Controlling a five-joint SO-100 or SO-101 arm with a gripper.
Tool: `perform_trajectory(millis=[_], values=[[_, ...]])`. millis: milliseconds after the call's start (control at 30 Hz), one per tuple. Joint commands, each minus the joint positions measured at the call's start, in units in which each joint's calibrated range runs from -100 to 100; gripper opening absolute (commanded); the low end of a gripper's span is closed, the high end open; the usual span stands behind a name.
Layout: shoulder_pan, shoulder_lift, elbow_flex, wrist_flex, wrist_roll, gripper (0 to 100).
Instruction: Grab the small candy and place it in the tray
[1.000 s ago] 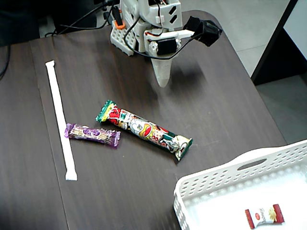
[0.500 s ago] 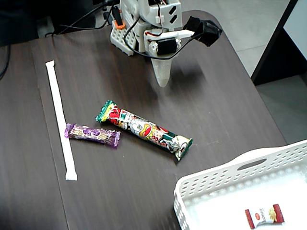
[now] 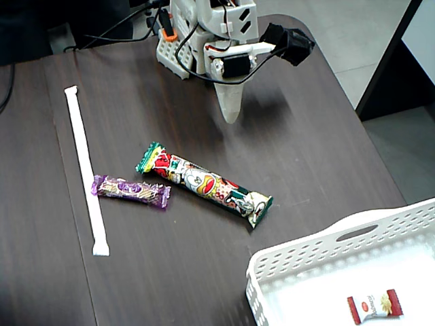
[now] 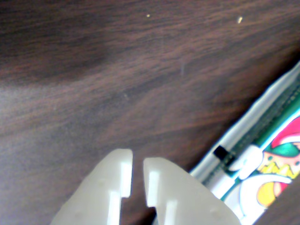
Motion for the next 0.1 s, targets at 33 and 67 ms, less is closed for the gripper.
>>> perform_trajectory(millis=[33, 67], values=[[0.15, -0.25, -0.37, -0.35, 0.15, 1], [0.15, -0.25, -0.37, -0.35, 0.15, 1]])
